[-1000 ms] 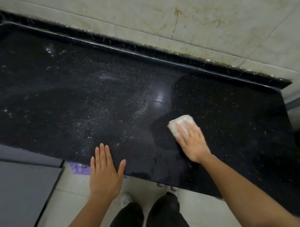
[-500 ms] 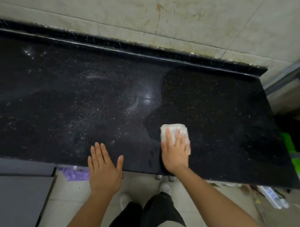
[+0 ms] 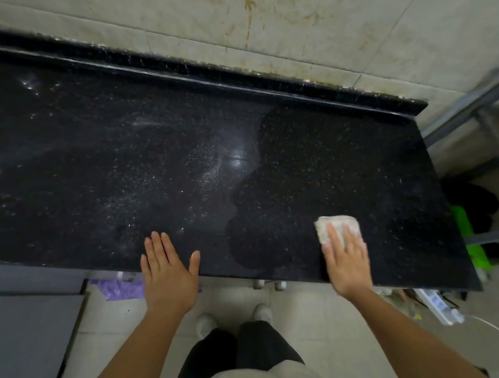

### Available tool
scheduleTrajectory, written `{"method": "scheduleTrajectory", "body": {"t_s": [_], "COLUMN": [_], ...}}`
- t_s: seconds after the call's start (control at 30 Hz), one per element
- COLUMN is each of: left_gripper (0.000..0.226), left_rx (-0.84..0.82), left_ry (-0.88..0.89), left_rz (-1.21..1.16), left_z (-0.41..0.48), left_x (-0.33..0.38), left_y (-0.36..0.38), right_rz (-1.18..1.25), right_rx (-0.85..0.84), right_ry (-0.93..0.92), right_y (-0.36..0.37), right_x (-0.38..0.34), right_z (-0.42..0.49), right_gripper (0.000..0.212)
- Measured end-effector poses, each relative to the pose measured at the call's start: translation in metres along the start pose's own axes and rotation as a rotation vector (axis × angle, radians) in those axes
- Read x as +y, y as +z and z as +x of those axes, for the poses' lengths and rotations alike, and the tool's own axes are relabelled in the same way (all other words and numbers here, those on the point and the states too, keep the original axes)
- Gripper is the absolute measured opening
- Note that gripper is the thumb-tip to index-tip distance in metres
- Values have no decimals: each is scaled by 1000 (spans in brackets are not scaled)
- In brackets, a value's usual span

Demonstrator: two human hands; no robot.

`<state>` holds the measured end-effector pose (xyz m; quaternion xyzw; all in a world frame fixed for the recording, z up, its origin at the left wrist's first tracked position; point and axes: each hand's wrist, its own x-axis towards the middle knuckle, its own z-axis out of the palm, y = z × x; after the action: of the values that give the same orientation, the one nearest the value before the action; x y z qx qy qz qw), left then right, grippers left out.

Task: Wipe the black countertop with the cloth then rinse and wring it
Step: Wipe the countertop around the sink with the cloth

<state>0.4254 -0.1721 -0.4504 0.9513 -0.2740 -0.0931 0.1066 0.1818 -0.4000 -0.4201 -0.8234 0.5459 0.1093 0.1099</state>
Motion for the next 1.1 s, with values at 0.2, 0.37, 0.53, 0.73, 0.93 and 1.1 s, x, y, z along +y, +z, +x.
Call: {"method": "scheduleTrajectory", "body": {"t_s": [0.2, 0.37, 0.53, 0.73, 0.93, 1.1], "left_gripper": [88, 89, 91, 84, 94, 81], "left_rx": [-12, -22, -57, -114, -224, -309], "left_ry": [2, -3, -20, -49, -77, -123], "left_rz": [-39, -45, -46, -54, -47, -25], "left_z": [0, 0, 1, 1, 5, 6], "left_x": [-1, -1, 0, 2, 2, 6], "left_y": [0, -1, -3, -11, -15, -24], "right_rz": [281, 102, 26, -213, -217, -151], "right_rx": [153, 15, -131, -152, -227, -176], "right_ry": [508, 73, -497, -801, -792, -628], "right_y": [16, 31, 42, 30, -5, -29], "right_x": [-23, -100, -163, -137, -134, -145], "right_z": [-28, -52, -63, -42, 15, 113], "right_gripper": [54, 60, 55, 53, 58, 53]}}
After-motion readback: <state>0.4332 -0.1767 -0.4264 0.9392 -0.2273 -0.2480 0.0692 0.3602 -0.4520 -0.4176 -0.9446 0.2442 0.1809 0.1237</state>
